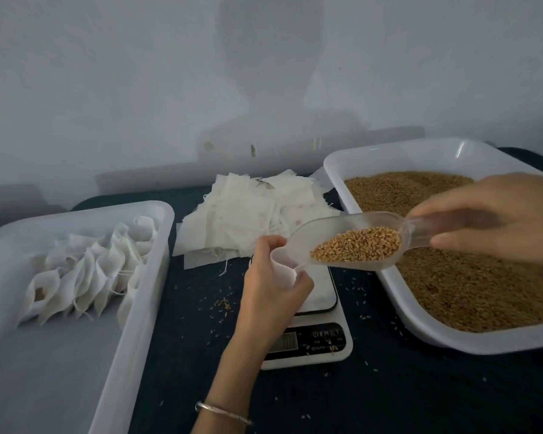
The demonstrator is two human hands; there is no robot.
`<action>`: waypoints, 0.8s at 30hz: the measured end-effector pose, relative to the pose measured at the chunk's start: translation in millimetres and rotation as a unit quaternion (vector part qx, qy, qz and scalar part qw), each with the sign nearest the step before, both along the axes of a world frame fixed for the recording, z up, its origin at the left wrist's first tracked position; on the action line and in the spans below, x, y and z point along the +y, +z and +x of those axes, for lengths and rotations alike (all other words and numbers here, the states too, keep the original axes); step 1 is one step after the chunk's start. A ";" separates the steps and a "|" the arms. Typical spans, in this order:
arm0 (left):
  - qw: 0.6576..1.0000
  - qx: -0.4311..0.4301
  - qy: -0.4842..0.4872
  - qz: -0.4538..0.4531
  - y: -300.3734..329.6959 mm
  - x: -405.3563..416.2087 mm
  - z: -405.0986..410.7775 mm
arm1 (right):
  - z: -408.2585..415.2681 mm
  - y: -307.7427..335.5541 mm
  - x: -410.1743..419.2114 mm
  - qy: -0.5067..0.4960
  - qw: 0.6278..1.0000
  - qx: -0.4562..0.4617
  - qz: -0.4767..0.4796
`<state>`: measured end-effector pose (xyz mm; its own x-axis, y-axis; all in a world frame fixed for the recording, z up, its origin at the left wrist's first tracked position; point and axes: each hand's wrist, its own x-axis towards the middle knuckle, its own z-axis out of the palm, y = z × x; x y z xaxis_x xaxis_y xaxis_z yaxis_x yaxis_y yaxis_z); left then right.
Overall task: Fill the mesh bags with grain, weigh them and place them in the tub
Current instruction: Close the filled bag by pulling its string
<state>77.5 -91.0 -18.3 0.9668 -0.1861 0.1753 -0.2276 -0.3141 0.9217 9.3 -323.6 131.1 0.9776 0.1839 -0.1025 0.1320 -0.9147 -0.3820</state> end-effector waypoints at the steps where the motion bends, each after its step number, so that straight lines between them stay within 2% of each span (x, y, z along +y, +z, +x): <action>1: 1.000 -0.003 0.000 0.001 -1.6 0.2 0.2 | 3.6 1.6 -0.1 0.001 1.000 0.002 -0.010; 14: 0.998 -0.044 -0.014 0.051 -9.2 -4.9 6.4 | 32.7 16.6 22.8 0.014 0.983 0.016 -0.183; 24: 0.997 -0.045 -0.027 0.058 -14.1 -7.5 7.4 | 38.2 20.3 33.0 0.019 0.975 0.047 -0.215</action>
<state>84.9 -98.6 -32.4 0.9359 -0.2614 0.2360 -0.3279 -0.4026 0.8546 47.5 -290.6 151.4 0.9536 0.1402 -0.2663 0.1522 -0.9880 0.0248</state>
